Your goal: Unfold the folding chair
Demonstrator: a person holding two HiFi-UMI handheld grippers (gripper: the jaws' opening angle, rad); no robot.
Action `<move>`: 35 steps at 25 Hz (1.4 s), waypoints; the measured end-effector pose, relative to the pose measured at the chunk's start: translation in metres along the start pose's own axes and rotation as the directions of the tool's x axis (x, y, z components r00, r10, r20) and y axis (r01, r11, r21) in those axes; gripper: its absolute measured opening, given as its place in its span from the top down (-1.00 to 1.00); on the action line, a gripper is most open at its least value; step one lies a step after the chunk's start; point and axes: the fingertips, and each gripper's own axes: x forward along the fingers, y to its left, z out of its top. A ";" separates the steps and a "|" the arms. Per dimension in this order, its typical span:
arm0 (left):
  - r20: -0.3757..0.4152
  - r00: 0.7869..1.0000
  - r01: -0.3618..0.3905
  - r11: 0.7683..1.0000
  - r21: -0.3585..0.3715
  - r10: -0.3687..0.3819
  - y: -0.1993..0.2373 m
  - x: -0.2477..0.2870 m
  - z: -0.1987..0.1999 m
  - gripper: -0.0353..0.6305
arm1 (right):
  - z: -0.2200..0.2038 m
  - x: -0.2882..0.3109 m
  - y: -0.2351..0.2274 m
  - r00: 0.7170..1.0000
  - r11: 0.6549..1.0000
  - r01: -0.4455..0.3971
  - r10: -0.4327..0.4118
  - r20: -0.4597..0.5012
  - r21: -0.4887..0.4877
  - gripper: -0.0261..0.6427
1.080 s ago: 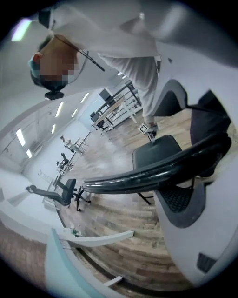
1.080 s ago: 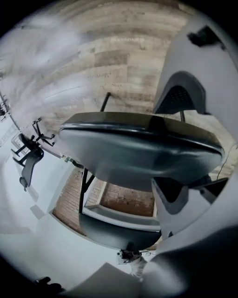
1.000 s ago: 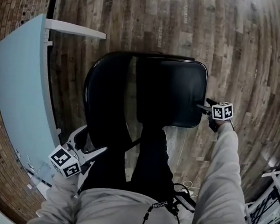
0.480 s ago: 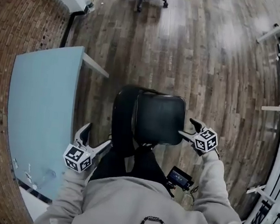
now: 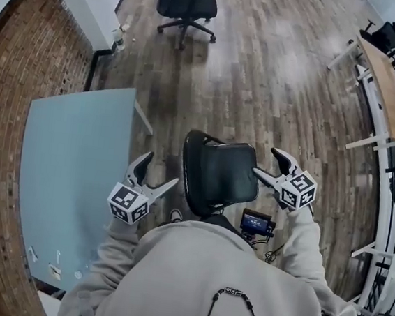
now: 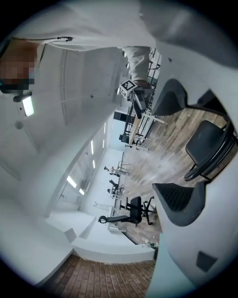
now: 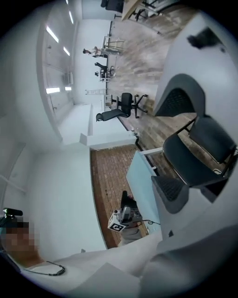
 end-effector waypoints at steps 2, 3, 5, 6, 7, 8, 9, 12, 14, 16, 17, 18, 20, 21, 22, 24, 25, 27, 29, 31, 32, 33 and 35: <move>0.029 0.999 0.026 0.998 0.056 -0.028 -0.007 -0.013 0.017 -0.47 | 0.020 -0.012 0.027 0.999 1.000 0.023 -0.022 0.048 -0.004 -0.26; 0.046 0.998 0.036 0.996 0.078 -0.040 -0.008 -0.020 0.025 -0.47 | 0.029 -0.015 0.041 0.997 0.999 0.029 -0.027 0.066 -0.017 -0.26; 0.076 0.995 0.064 0.993 0.094 -0.071 -0.011 -0.035 0.037 -0.47 | 0.042 -0.019 0.072 0.997 0.998 0.027 -0.023 0.077 -0.051 -0.26; 0.089 0.992 0.078 0.992 0.100 -0.087 -0.015 -0.041 0.042 -0.47 | 0.047 -0.023 0.086 0.996 0.998 0.025 -0.019 0.084 -0.061 -0.26; 0.102 0.990 0.084 0.990 0.114 -0.096 -0.017 -0.047 0.048 -0.47 | 0.056 -0.027 0.098 0.995 0.997 0.026 -0.019 0.099 -0.067 -0.26; 0.118 0.988 0.082 0.988 0.134 -0.098 -0.020 -0.052 0.056 -0.47 | 0.068 -0.031 0.108 0.993 0.997 0.029 -0.020 0.117 -0.073 -0.26; 0.141 0.985 0.074 0.985 0.154 -0.097 -0.022 -0.059 0.065 -0.43 | 0.079 -0.034 0.119 0.990 0.996 0.035 -0.024 0.137 -0.080 -0.25; 0.235 0.966 0.060 0.976 0.208 -0.110 -0.035 -0.090 0.091 0.64 | 0.107 -0.049 0.148 0.973 0.990 0.101 -0.078 0.219 -0.096 0.37; 0.268 0.958 0.037 0.971 0.238 -0.102 -0.042 -0.105 0.099 0.87 | 0.123 -0.060 0.162 0.949 0.990 0.129 -0.105 0.298 -0.061 0.89; 0.270 0.961 -0.001 0.970 0.244 -0.067 -0.041 -0.113 0.099 0.88 | 0.136 -0.066 0.179 0.929 0.995 0.099 -0.091 0.358 -0.004 0.89; 0.269 0.962 -0.014 0.971 0.238 -0.052 -0.040 -0.116 0.097 0.88 | 0.141 -0.067 0.187 0.923 0.996 0.085 -0.083 0.375 0.011 0.89; 0.269 0.962 -0.023 0.973 0.232 -0.042 -0.040 -0.120 0.095 0.88 | 0.146 -0.068 0.194 0.920 0.997 0.083 -0.081 0.384 0.012 0.89; 0.269 0.962 -0.026 0.975 0.221 -0.035 -0.041 -0.125 0.094 0.88 | 0.150 -0.070 0.202 0.916 0.994 0.108 -0.099 0.389 -0.002 0.90; 0.273 0.962 -0.026 0.977 0.213 -0.034 -0.042 -0.128 0.094 0.88 | 0.149 -0.070 0.204 0.915 0.993 0.120 -0.110 0.388 -0.002 0.90; 0.278 0.960 -0.027 0.979 0.203 -0.031 -0.042 -0.131 0.094 0.88 | 0.148 -0.070 0.207 0.916 0.993 0.122 -0.113 0.385 0.002 0.90; 0.289 0.957 -0.034 0.981 0.193 -0.023 -0.044 -0.137 0.094 0.88 | 0.144 -0.069 0.215 0.924 0.995 0.104 -0.100 0.370 0.010 0.90; 0.295 0.955 -0.039 0.980 0.194 -0.021 -0.045 -0.140 0.095 0.88 | 0.142 -0.069 0.219 0.927 0.995 0.095 -0.091 0.364 0.008 0.90; 0.313 0.949 -0.039 0.978 0.206 -0.028 -0.050 -0.144 0.101 0.88 | 0.143 -0.069 0.226 0.927 0.996 0.090 -0.082 0.366 -0.005 0.90; 0.325 0.945 -0.024 0.975 0.220 -0.050 -0.054 -0.145 0.106 0.88 | 0.146 -0.069 0.230 0.924 0.994 0.109 -0.089 0.372 -0.031 0.90; 0.324 0.944 -0.004 0.976 0.216 -0.068 -0.056 -0.139 0.106 0.88 | 0.149 -0.068 0.233 0.922 0.989 0.132 -0.100 0.374 -0.060 0.90; 0.323 0.944 0.006 0.978 0.207 -0.074 -0.057 -0.136 0.104 0.88 | 0.149 -0.067 0.234 0.922 0.988 0.135 -0.099 0.374 -0.071 0.90; 0.322 0.944 0.013 0.979 0.201 -0.079 -0.058 -0.134 0.101 0.88 | 0.150 -0.066 0.236 0.923 0.988 0.134 -0.095 0.374 -0.078 0.90; 0.312 0.946 0.023 0.980 0.198 -0.086 -0.060 -0.137 0.094 0.88 | 0.150 -0.061 0.242 0.923 0.988 0.129 -0.087 0.375 -0.087 0.90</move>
